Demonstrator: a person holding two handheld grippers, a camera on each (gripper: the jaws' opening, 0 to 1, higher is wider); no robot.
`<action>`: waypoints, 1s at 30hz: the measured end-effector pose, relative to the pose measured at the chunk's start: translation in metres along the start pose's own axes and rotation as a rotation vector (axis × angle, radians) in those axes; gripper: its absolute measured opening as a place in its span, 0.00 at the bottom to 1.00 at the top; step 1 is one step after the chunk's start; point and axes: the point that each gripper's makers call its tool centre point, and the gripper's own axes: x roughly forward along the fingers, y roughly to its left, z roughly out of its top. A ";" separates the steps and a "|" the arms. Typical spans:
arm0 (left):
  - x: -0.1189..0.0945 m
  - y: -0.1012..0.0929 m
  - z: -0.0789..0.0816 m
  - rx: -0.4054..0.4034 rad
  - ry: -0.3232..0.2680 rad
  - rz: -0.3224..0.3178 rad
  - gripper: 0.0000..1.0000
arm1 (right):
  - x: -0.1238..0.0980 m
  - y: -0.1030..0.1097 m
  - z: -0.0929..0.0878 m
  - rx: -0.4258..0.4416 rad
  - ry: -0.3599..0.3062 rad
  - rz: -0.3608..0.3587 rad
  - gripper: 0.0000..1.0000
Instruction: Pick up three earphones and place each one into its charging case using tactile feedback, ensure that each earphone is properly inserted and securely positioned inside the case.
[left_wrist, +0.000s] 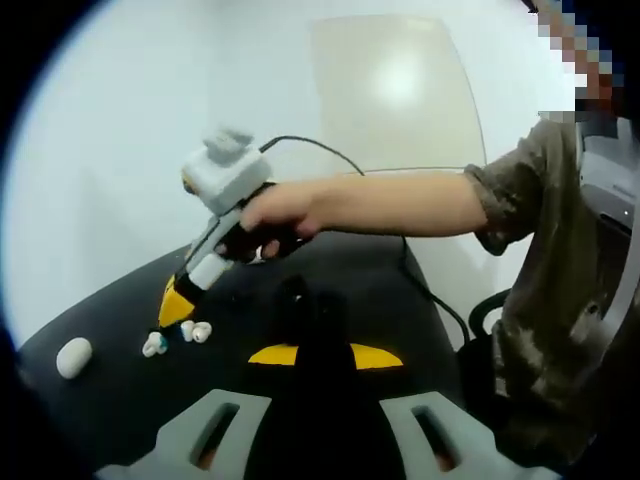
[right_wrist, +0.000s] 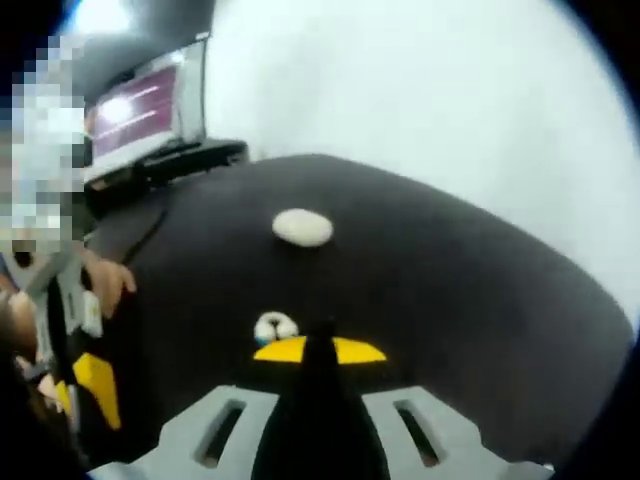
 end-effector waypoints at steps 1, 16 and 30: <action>0.000 0.000 0.000 0.001 0.000 0.000 0.14 | -0.004 -0.002 0.004 -0.007 -0.020 -0.011 0.04; -0.001 0.002 -0.001 -0.003 0.000 0.005 0.14 | 0.010 -0.001 -0.015 0.087 0.042 -0.016 0.14; -0.001 0.003 -0.002 0.008 0.000 0.006 0.14 | 0.021 -0.005 -0.003 0.261 -0.036 0.014 0.12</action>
